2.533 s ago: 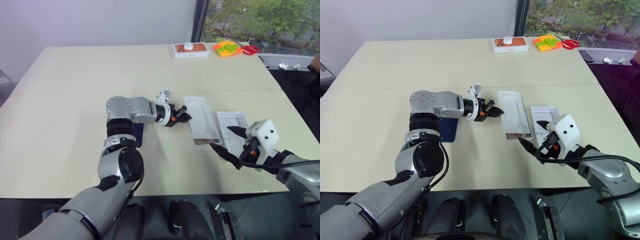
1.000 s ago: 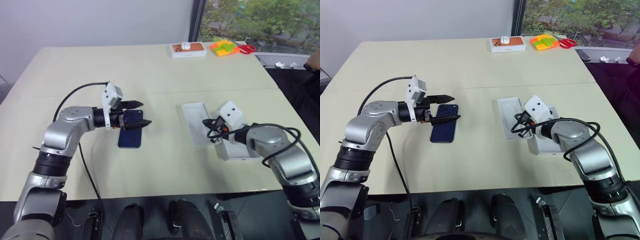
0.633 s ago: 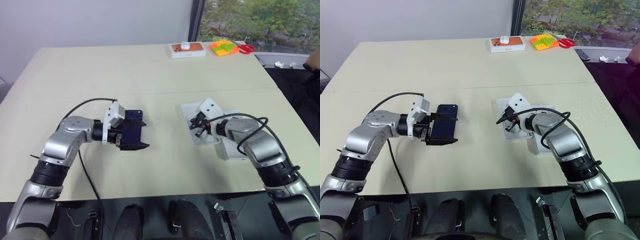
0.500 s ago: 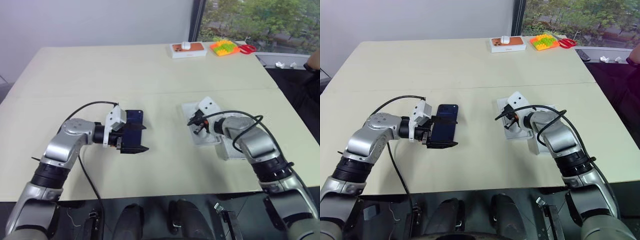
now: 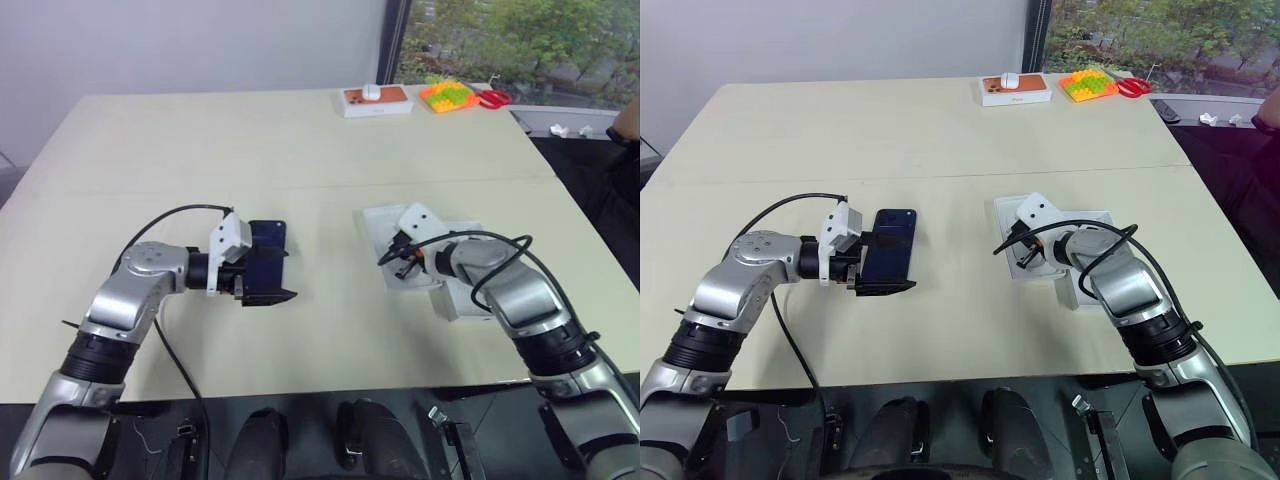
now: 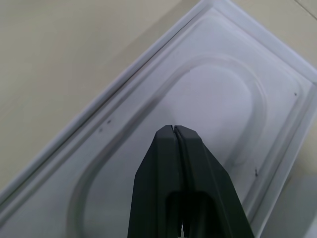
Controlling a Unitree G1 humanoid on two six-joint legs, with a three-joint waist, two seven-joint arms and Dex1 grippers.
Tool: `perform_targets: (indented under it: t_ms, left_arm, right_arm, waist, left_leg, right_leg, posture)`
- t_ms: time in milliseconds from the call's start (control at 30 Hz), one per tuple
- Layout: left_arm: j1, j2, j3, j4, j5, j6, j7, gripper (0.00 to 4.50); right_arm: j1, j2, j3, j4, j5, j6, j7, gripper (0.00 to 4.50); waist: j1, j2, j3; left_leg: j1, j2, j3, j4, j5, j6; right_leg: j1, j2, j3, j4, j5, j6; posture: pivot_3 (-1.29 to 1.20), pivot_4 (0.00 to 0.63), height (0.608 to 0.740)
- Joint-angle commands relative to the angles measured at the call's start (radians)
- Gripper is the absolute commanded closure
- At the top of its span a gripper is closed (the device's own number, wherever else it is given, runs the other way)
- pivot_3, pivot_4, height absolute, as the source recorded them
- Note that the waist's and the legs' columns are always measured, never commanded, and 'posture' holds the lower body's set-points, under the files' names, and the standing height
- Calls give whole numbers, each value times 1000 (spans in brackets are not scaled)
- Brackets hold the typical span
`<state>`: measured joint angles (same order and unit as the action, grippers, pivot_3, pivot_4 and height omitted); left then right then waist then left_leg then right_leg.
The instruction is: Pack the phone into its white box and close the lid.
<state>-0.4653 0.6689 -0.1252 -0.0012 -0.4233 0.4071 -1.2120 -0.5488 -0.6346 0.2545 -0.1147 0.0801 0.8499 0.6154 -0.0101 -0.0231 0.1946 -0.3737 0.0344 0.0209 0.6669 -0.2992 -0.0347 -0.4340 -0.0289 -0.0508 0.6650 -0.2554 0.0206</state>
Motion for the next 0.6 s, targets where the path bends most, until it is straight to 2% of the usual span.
perform_targets:
  t_ms: [33, 200, 400, 600]
  left_arm:
    - [-9, -5, 21, -22, -3, -11, 6, 0]
    - [-10, -9, 25, -20, -4, -14, 11, 0]
    - [-14, 3, 66, -9, -16, 12, 47, 0]
    - [-10, 43, 157, -11, -43, 122, 125, 0]
  right_arm:
    - [34, 4, 3, -13, -10, 29, -5, 4438]
    - [37, 13, -52, -103, 8, 1, -18, 4438]
    - [89, -61, -83, -259, 36, 7, 39, 4438]
    - [179, -119, -130, -417, 78, 5, 83, 4438]
  waist:
    - [0, 0, 0]
    - [0, 0, 0]
    - [-1, 0, 0]
    - [-2, 0, 0]
  left_leg:
    - [0, 0, 0, 0, 0, 0]
    - [0, 0, 0, 0, 0, 0]
    - [-1, 0, 0, 0, 0, 0]
    - [-1, 0, -1, 0, -1, 1]
  right_leg:
    - [0, 0, 0, 0, 0, 0]
    - [0, 0, 0, 0, 0, 0]
    - [-1, 0, 0, 0, 0, 0]
    - [-1, 1, 0, 0, 0, 0]
  posture:
    - [0, 150, 740]
    - [0, 150, 740]
    - [0, 150, 740]
    - [0, 150, 740]
